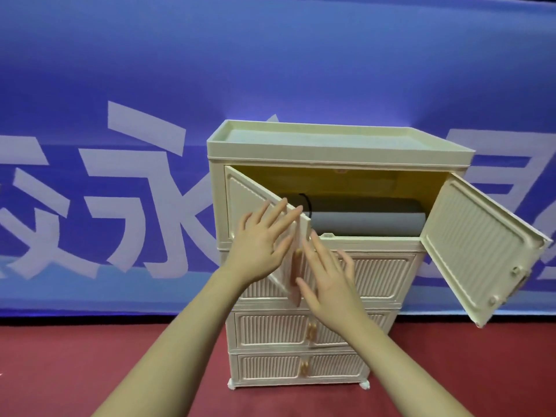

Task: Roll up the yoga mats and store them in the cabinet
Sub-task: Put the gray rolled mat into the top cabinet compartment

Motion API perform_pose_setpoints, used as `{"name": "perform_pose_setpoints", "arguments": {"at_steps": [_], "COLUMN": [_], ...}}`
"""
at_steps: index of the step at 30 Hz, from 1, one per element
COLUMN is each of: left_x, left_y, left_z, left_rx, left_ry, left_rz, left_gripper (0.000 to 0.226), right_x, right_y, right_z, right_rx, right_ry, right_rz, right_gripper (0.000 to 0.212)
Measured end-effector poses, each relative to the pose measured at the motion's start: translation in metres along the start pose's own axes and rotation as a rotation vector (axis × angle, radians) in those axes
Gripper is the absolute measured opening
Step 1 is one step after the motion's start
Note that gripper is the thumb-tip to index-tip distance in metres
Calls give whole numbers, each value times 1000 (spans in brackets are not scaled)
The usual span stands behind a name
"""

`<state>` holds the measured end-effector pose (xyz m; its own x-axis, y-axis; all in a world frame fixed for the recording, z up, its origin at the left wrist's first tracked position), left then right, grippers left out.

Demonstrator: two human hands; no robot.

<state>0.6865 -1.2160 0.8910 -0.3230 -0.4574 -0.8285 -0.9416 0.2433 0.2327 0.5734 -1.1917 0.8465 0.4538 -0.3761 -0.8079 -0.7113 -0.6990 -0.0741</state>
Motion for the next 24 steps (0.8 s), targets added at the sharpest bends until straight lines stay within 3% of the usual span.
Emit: {"name": "perform_pose_setpoints", "arguments": {"at_steps": [9,14,24], "left_x": [79,121,137], "left_y": [29,1,-14], "left_z": [-93,-127,-141], "left_rx": [11,-164,-318], "left_ry": [15,-35,-137], "left_rz": [-168,-230,-299], "left_gripper": [60,67,69], "right_x": [34,53,65], "right_y": [137,194,223], "right_z": [-36,-79,-108], "right_rx": [69,54,-49], "right_ry": [-17,-72,-177], "right_rz": [136,208,225], "right_gripper": [75,76,75]}}
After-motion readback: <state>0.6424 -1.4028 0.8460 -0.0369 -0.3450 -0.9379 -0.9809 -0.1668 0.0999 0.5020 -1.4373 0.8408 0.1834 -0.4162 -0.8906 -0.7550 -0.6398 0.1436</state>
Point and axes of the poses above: each hand's wrist, its own z-axis away from the middle knuckle, its own x-axis out of the palm, y = z × x, the point moved 10 cm from there along -z, towards the middle knuckle, and after that the axes turned 7 degrees about -x, right-handed, at the moved point
